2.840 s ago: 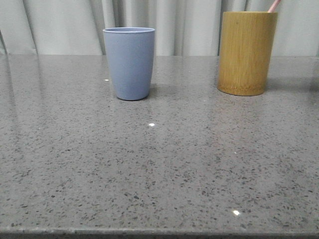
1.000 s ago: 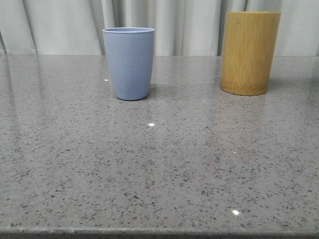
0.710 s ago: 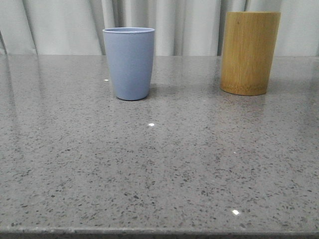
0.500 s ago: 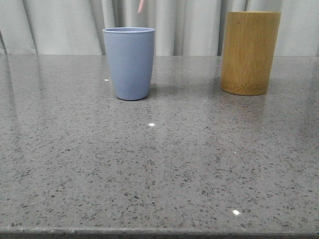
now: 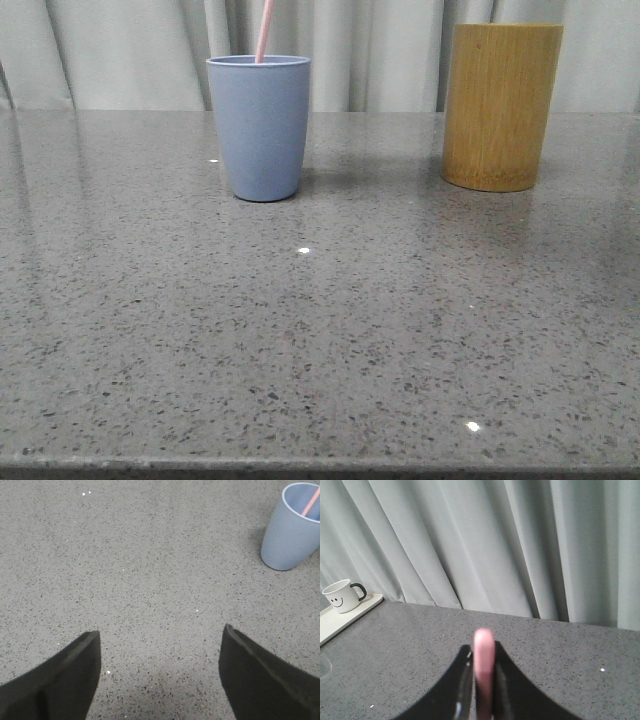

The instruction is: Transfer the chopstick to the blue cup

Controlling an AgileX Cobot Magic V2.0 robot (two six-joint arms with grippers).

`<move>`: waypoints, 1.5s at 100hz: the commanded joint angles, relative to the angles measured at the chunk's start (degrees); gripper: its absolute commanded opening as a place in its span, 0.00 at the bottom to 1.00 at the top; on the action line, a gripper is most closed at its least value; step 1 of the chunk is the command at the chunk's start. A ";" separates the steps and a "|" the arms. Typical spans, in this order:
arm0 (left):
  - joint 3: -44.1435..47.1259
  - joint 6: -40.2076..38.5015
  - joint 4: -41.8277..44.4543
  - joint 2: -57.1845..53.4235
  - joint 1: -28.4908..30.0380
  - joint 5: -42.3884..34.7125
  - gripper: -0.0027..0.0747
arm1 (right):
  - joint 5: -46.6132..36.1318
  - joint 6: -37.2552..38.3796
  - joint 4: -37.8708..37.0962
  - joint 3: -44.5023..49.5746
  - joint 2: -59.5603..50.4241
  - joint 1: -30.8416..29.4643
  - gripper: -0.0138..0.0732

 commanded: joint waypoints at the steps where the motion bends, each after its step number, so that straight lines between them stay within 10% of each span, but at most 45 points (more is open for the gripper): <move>1: -1.36 -0.71 -0.44 0.15 0.12 -4.00 0.66 | -4.66 -0.66 -0.71 -2.05 -2.53 0.10 0.46; 16: -1.36 -0.71 -0.44 0.15 0.12 -4.00 0.66 | -4.40 -0.66 -0.71 -2.05 -2.53 0.10 0.65; 70: -1.36 -0.71 -0.44 0.15 0.12 -3.65 0.66 | 16.88 -3.26 -4.41 0.07 -18.94 -8.70 0.65; 106: -1.36 -0.71 -0.44 0.15 0.12 -3.53 0.66 | 40.72 -3.26 -10.70 16.60 -41.81 -19.32 0.65; 150: -1.36 -0.71 -0.44 0.15 0.12 -3.53 0.66 | 48.55 -1.55 -12.71 35.47 -63.59 -19.41 0.65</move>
